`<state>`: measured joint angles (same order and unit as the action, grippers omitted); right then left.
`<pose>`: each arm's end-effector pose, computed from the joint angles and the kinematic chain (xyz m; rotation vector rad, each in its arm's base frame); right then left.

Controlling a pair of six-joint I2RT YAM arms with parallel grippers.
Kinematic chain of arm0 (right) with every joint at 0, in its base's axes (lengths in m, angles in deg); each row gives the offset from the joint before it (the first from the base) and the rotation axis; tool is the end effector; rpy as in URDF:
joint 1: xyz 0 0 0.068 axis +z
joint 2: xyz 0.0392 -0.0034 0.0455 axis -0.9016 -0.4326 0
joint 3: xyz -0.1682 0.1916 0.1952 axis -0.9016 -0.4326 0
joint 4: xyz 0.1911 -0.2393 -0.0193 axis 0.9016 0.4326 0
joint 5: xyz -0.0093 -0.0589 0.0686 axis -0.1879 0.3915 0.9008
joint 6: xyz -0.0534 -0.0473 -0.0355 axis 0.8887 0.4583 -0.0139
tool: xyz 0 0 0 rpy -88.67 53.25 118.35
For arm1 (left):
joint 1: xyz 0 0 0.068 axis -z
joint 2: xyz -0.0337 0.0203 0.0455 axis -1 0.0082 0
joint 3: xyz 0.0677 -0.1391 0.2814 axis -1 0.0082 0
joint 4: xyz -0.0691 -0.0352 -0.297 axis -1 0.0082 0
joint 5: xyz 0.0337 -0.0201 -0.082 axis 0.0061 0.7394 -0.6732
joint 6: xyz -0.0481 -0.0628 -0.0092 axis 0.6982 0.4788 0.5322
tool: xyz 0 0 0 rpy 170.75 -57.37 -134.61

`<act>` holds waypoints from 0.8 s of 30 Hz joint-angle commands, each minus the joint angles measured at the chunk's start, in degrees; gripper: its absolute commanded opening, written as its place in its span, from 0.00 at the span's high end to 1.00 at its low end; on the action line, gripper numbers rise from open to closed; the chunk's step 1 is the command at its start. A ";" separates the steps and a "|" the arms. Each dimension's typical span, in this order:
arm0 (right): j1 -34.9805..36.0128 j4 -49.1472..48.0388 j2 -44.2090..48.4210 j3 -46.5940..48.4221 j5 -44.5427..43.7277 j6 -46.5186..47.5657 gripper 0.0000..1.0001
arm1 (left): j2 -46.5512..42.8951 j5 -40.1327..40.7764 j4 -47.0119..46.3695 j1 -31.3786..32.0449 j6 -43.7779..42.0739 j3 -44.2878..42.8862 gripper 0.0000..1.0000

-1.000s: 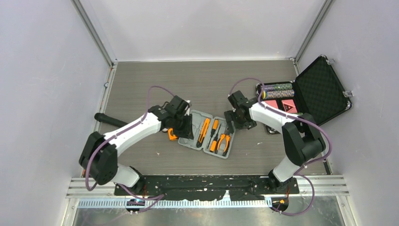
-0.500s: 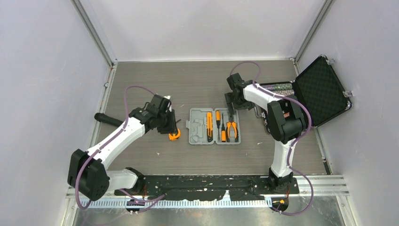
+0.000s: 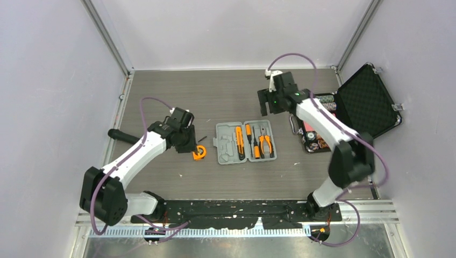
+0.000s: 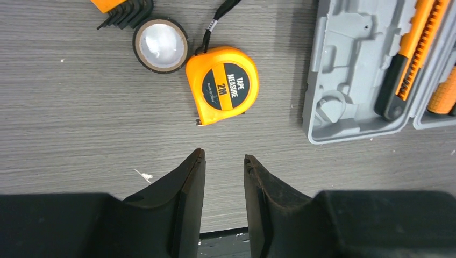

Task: Pack the tool kit
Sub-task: Adjust the toolbox at the center of the board, then pick up the tool from the center of the board.

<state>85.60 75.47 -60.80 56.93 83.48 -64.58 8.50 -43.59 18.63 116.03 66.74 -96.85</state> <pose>0.4230 0.1583 0.2690 -0.3824 2.4735 0.0662 0.2562 -0.1273 0.2415 -0.2097 2.7005 -0.3315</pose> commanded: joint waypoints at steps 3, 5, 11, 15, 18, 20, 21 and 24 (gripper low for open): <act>-0.13 -12.80 26.45 -13.51 9.41 -5.21 0.16 | 4.85 4.83 3.19 -0.31 -0.35 -6.35 0.62; -0.14 -16.68 33.99 -19.12 10.91 -7.34 0.16 | 6.30 5.92 4.99 -0.37 -0.64 -8.39 0.59; -0.18 -30.46 53.66 -35.67 15.54 -12.63 0.02 | 10.05 4.61 9.18 -0.56 -1.23 -15.44 0.53; -0.16 -36.34 60.21 -42.98 15.20 -14.03 0.00 | 12.54 3.81 10.74 -0.67 -2.07 -18.57 0.44; -0.20 -36.23 62.51 -46.17 13.37 -13.13 0.03 | 14.06 4.84 10.16 -0.90 -2.20 -18.58 0.38; -0.19 -35.56 62.65 -46.55 12.55 -12.11 0.03 | 15.31 4.81 9.55 -1.59 -1.69 -18.57 0.34; -0.12 -35.36 62.68 -46.60 11.88 -11.71 0.03 | 15.93 4.69 9.15 -2.07 -1.21 -18.56 0.34; -0.14 -35.18 62.39 -46.53 11.03 -10.99 0.03 | 18.02 4.32 7.74 -3.70 1.06 -18.34 0.34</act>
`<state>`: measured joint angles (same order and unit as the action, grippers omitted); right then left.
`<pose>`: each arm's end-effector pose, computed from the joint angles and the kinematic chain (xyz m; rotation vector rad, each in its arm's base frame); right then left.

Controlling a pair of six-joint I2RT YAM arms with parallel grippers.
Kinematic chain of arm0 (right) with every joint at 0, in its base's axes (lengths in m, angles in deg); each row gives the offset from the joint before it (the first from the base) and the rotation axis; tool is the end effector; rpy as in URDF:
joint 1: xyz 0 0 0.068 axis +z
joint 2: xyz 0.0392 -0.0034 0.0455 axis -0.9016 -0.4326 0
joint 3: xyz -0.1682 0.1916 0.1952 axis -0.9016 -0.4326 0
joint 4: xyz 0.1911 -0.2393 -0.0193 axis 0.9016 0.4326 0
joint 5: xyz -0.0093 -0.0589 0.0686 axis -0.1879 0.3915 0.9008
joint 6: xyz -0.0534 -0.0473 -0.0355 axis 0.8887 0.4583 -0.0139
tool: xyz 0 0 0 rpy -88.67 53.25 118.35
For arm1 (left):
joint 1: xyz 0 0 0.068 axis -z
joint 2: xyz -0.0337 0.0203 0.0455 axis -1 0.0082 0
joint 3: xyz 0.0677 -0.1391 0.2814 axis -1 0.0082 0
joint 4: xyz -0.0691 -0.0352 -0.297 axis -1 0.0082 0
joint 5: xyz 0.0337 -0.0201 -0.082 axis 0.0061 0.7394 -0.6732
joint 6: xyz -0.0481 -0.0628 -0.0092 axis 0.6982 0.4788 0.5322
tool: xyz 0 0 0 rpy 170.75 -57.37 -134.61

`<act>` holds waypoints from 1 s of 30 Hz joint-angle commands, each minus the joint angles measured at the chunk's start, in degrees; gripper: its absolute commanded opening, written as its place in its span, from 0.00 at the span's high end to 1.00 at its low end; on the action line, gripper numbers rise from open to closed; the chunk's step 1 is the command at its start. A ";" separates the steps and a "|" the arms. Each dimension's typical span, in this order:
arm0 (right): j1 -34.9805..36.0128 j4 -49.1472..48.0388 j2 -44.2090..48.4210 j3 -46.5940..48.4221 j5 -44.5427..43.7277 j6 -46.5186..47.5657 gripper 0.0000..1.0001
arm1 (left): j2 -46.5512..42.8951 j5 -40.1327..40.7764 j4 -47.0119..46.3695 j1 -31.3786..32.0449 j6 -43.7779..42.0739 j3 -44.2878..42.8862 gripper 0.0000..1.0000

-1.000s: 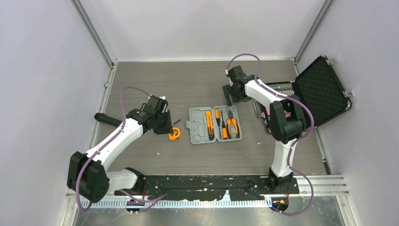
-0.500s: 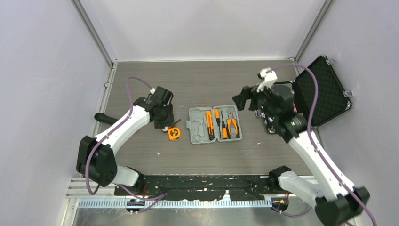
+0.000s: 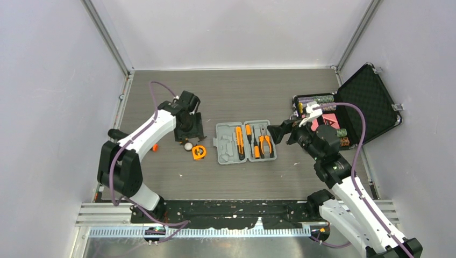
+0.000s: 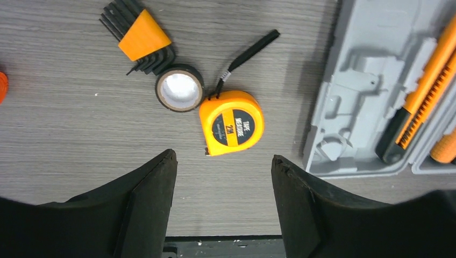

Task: Pack the tool kit
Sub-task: Pick up the tool from the center of the board.

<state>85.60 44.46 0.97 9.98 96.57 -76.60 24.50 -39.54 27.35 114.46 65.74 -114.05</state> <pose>0.1907 0.0849 0.3231 -0.2186 1.7258 0.5818 0.3248 -0.1452 0.2551 -0.2472 2.7875 -0.1484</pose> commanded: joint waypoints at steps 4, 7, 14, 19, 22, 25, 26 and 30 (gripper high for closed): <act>-0.11 -4.45 -0.30 -0.08 -2.58 1.25 0.03 | 4.70 1.41 -2.38 -4.48 4.95 -0.74 0.33; -0.18 -4.97 -0.99 -0.61 -2.60 1.06 0.03 | 7.27 1.19 -3.46 -5.85 6.99 -0.57 0.35; -0.14 -4.20 -0.43 -0.78 -3.42 1.90 0.03 | 11.44 -1.64 -8.08 -9.31 13.62 1.88 0.42; -0.21 -4.15 -0.16 -1.10 -3.81 2.15 0.03 | 13.04 -0.79 -8.46 -9.46 17.35 2.65 0.42; -0.10 -4.15 0.10 -1.26 -3.88 2.25 0.03 | 13.62 -0.29 -8.17 -9.55 18.00 2.80 0.42; -0.12 -4.15 0.31 -1.37 -4.08 2.35 0.03 | 14.84 -0.24 -6.34 -9.55 18.25 1.97 0.42; 0.00 -4.15 0.44 -1.37 -4.29 2.42 0.03 | 14.97 0.02 -5.91 -9.53 18.46 2.02 0.42; -0.03 -4.29 0.74 -1.73 -4.51 2.48 0.03 | 14.04 1.38 -5.79 -9.55 19.48 3.53 0.42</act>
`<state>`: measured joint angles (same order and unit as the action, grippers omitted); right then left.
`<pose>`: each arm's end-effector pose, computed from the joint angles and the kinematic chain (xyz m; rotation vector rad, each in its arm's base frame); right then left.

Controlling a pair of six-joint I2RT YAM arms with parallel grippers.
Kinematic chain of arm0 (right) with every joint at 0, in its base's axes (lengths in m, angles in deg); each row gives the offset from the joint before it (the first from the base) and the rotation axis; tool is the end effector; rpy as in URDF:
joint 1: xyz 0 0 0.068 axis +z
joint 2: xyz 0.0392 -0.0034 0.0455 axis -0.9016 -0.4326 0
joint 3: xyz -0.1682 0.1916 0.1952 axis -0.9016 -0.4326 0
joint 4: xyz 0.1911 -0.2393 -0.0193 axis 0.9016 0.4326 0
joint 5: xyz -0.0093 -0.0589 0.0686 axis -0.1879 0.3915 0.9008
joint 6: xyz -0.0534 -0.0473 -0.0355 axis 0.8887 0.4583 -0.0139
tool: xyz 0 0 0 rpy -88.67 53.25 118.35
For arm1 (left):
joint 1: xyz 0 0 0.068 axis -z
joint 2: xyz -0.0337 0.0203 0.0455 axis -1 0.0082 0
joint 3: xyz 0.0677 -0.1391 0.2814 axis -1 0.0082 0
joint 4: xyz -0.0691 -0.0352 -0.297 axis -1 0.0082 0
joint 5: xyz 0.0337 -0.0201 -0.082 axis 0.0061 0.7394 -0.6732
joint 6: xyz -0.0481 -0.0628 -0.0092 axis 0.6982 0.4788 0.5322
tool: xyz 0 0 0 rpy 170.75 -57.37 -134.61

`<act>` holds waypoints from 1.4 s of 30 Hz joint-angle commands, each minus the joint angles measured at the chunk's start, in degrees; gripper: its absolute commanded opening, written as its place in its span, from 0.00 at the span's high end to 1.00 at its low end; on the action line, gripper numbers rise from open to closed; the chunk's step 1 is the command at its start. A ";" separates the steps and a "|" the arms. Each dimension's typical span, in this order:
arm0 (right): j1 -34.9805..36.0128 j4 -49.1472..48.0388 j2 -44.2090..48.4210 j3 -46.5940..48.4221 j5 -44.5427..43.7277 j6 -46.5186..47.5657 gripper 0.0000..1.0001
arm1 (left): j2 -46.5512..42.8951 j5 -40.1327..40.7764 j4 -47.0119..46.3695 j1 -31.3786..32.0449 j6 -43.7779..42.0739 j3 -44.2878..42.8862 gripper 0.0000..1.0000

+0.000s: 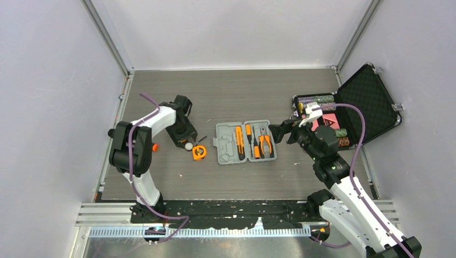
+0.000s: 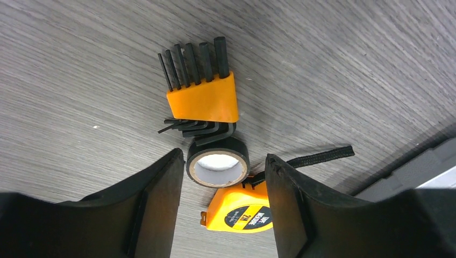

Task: Pack the tool kit
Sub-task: Pick up the tool from the center of the board.

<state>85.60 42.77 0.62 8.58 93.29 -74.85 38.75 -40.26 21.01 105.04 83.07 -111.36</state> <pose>0.1946 0.0822 0.3153 -0.2010 1.7218 0.5110 0.3710 -0.0984 0.1563 -0.9280 2.8218 -0.0533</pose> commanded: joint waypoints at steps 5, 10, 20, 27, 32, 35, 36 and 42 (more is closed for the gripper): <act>0.11 -2.64 1.47 -0.59 -1.30 0.77 0.03 | -1.72 3.00 0.02 -0.13 2.45 2.05 0.41; 0.45 -2.93 1.74 -0.74 -1.48 0.92 0.03 | -1.19 1.72 -0.89 -0.03 2.64 2.88 0.45; 0.52 -2.62 1.66 0.01 1.26 0.82 0.03 | -5.74 -0.81 -3.95 0.14 2.00 4.95 0.63; 0.55 -2.77 -1.34 2.91 11.21 1.08 0.03 | -13.95 -2.97 -6.55 0.05 -0.74 6.19 0.64; 0.56 -5.39 -7.28 5.84 21.91 -0.34 0.03 | -20.86 -9.42 -12.55 0.05 -3.45 8.09 0.64; 0.65 -9.50 -12.13 7.21 30.87 -2.36 0.03 | -24.33 -16.44 -17.50 0.05 -4.90 8.97 0.63; 0.91 -12.28 -13.28 7.31 32.34 -2.86 0.03 | -25.19 -19.31 -20.15 0.06 -5.02 9.27 0.63; 6.49 -21.88 -22.75 10.87 39.54 -1.35 0.01 | -28.55 -38.39 -30.77 0.18 -3.50 9.82 0.59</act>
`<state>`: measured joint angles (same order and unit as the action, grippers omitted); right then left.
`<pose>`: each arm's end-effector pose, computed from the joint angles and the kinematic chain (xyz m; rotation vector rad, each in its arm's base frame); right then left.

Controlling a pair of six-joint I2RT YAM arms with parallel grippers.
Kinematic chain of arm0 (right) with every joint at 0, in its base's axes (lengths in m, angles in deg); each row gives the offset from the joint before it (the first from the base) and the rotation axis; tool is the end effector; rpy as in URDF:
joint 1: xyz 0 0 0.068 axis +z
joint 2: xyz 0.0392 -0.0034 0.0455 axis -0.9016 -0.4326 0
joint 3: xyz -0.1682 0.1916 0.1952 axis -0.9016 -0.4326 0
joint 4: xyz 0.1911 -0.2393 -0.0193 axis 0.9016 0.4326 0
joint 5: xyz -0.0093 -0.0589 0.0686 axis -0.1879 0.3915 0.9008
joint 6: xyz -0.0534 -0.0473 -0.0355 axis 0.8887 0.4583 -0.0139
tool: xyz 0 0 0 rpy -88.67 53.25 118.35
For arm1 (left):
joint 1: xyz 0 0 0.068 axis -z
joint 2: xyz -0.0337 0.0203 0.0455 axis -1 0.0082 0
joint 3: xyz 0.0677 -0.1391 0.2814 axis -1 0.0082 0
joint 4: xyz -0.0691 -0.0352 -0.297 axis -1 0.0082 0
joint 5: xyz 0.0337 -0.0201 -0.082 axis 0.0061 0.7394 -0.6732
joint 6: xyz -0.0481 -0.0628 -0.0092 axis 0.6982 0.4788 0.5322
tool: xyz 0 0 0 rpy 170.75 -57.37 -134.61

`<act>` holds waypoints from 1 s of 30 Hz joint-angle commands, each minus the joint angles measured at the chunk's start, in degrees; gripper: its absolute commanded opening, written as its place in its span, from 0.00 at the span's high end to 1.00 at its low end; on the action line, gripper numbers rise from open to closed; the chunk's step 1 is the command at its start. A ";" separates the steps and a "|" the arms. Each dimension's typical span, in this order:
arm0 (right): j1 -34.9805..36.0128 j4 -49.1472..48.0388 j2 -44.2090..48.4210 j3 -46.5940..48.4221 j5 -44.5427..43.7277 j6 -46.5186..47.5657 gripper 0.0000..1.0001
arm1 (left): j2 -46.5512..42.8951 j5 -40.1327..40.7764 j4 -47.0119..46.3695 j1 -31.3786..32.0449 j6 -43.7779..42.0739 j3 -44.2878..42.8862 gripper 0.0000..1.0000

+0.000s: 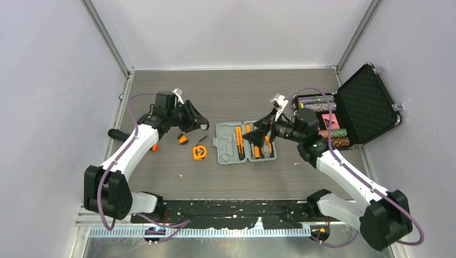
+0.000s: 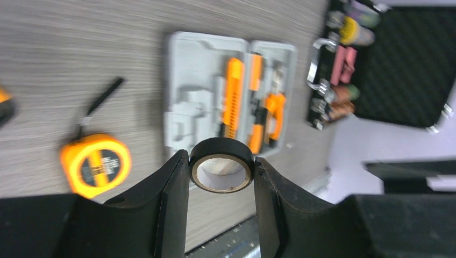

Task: Pack the tool kit
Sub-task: Pick up the tool from the center of the board, then place the tool in the toolbox.

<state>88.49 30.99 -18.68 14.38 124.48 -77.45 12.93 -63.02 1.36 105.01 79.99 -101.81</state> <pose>0.2331 0.1489 0.3140 -0.6252 1.7111 1.0396 0.3243 -0.1131 0.2794 -0.5419 2.4378 -0.9043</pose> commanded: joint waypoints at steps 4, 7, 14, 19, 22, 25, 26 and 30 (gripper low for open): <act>8.89 -5.02 -9.11 12.86 10.19 10.07 0.01 | -4.83 -24.61 -17.05 0.55 2.13 0.27 0.58; 10.63 -5.49 -12.51 16.67 11.60 14.06 0.01 | -5.97 -31.40 -22.87 0.76 6.40 0.35 0.58; 10.72 -8.77 -17.57 23.13 15.82 21.01 0.01 | -7.96 -41.23 -47.70 1.16 23.96 4.23 0.57; 10.70 -16.10 -19.05 23.70 18.50 23.03 0.00 | -9.12 -42.48 -55.00 1.30 29.49 5.65 0.57; 10.67 -15.71 -20.57 26.55 21.07 21.91 0.00 | -9.94 -43.28 -55.78 1.56 29.47 5.64 0.57; 10.68 -16.04 -20.94 27.94 23.56 20.54 0.04 | -10.33 -43.79 -56.14 1.57 29.43 5.80 0.57; 10.64 -16.19 -20.78 28.00 23.86 20.27 0.06 | -10.35 -43.94 -56.16 1.57 29.49 5.88 0.57; 10.71 -17.52 -20.15 27.63 24.42 19.23 0.09 | -10.15 -43.60 -57.10 1.57 30.20 6.51 0.57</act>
<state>99.13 17.70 -39.89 40.01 146.38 -57.06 3.71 -105.16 -51.25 106.39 108.64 -95.91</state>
